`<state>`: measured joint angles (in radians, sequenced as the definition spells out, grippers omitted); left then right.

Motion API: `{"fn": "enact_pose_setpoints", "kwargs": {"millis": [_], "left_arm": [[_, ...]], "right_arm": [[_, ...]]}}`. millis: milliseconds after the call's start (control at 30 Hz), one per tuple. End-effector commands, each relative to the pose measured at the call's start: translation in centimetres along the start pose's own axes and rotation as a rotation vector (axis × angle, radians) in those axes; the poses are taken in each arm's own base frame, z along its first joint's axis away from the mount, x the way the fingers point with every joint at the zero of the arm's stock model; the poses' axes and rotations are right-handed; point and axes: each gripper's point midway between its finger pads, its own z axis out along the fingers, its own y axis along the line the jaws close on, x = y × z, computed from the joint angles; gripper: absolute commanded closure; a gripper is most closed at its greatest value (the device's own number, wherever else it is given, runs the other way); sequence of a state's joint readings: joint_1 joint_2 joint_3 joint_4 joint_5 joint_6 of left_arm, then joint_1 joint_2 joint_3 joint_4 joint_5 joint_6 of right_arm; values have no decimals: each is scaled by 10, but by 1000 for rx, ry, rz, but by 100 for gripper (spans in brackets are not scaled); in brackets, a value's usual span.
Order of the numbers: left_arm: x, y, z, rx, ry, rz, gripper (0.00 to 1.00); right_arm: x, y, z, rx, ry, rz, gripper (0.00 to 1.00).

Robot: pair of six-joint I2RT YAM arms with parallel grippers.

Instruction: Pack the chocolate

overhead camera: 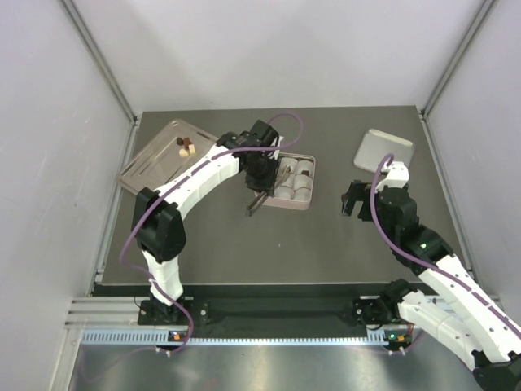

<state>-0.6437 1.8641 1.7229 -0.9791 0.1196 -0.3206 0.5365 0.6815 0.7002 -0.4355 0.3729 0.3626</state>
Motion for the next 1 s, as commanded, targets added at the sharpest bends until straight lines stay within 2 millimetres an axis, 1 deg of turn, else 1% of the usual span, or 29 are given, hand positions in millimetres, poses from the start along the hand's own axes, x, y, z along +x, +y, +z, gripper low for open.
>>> {"fn": "enact_pose_setpoints", "kwargs": {"millis": [0, 33, 167, 367, 500, 800, 867, 900, 967], "left_arm": [[-6, -5, 11, 19, -22, -1, 66], [-4, -4, 16, 15, -16, -2, 65], [-5, -4, 20, 14, -13, -1, 65], [-10, -4, 18, 12, -25, 2, 63], [-12, -5, 15, 9, -32, 2, 60], [-21, -6, -4, -1, -69, 8, 58], [-24, -5, -12, -11, -84, 8, 58], [-30, -7, -19, -10, -104, 12, 58], [-34, -8, -29, -16, -126, 15, 58]], "right_arm": [[-16, 7, -4, -25, -53, 22, 0], [-15, 7, -4, -24, -52, 21, 0], [-16, 7, -4, -23, -54, 22, 0], [-17, 6, -4, -21, -56, 22, 0], [-17, 7, -4, -23, -54, 20, 0], [-18, 10, -4, -36, -53, 27, 0], [-20, 11, -5, -39, -57, 29, 0], [-20, 10, -5, -38, -59, 30, 0], [-20, 11, -5, -41, -56, 29, 0]]}}
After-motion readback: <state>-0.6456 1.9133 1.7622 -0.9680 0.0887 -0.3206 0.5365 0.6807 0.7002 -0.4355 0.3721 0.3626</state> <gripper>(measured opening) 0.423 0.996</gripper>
